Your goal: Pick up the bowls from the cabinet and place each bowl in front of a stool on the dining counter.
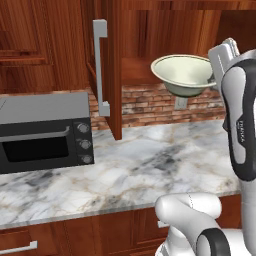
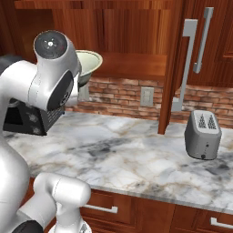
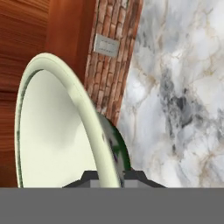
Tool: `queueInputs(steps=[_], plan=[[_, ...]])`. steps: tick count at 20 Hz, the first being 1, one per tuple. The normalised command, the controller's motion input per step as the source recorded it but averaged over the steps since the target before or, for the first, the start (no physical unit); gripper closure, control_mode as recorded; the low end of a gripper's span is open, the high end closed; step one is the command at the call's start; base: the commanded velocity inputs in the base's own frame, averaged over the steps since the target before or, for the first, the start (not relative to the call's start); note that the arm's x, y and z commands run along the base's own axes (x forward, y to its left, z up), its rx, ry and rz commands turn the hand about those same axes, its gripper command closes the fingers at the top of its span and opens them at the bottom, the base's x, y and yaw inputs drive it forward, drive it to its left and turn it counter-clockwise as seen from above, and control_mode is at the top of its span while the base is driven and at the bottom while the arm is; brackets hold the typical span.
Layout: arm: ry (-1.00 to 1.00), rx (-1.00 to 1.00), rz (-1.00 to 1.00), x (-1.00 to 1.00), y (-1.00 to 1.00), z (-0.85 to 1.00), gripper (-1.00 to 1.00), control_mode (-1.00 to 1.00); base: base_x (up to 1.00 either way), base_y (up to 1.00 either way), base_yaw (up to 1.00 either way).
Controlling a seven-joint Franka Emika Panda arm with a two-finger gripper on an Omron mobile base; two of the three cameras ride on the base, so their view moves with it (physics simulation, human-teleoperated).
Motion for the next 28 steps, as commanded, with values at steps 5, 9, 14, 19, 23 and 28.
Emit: queueInputs(steps=[5,9,14,19,23,28], plan=[[0.09,0.01,-0.07,-0.33,0.00,0.02,1.00,-1.00,0.00,0.00,0.00],[0.07,0.06,-0.03,-0.29,-0.09,0.00,1.00,-1.00,0.00,0.00,0.00],[0.00,0.01,-0.02,-0.24,-0.03,-0.03,1.00,-1.00,0.00,0.00,0.00],[0.00,0.00,0.00,-0.23,0.00,0.00,1.00,-1.00,0.00,0.00,0.00],[0.00,0.00,0.00,-0.32,0.00,0.00,1.00,-1.00,0.00,0.00,0.00],[0.00,0.00,0.00,-0.22,0.00,0.00,1.00,1.00,-0.20,0.00,0.00]])
